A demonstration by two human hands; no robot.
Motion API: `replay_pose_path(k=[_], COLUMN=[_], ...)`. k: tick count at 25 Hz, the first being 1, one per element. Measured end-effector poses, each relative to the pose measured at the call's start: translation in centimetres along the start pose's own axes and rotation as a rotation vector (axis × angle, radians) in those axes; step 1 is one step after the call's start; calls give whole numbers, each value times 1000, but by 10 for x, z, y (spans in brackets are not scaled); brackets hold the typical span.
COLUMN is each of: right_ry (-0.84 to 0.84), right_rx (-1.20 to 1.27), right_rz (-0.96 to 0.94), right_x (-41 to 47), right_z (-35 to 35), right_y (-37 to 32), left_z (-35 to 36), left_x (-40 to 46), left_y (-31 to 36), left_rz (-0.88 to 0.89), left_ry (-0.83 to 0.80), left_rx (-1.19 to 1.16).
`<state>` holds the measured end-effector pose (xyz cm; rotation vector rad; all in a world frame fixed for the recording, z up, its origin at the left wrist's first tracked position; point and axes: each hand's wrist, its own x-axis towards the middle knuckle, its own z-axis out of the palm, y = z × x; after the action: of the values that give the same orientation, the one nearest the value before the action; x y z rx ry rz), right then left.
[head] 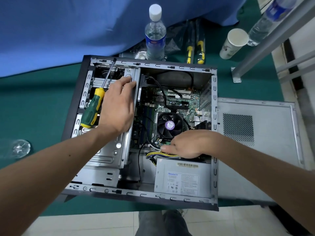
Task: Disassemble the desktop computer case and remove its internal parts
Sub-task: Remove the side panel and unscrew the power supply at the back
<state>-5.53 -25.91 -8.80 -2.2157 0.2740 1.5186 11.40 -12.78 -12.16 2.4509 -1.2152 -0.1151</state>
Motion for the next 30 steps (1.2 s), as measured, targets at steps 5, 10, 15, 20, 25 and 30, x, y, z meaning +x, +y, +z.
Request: replay_pose_path(k=[5,10,15,20,25,30], right_ry=[53,494,763,961,807,813], right_rx=[43,-72,-319,-80,-296,-346], right_rz=[-67,-335,-336,-54,-113,-7], right_x=[-15,15,51,56,55,53], right_z=[-22,-44,-41,-26,0,3], right_y=[-8,-21,-11,-27,-40,-53], left_z=[0,2,5,6,5,4], left_x=[0,-1,0,-1,0,0], left_y=[-1,-1,-3,-3,-3,-3], left_rz=[-1,6,12,15,24,19], left_ry=[-10,-8,3,-8,-12,-11], left_rx=[5,4,14,9,-11,-13])
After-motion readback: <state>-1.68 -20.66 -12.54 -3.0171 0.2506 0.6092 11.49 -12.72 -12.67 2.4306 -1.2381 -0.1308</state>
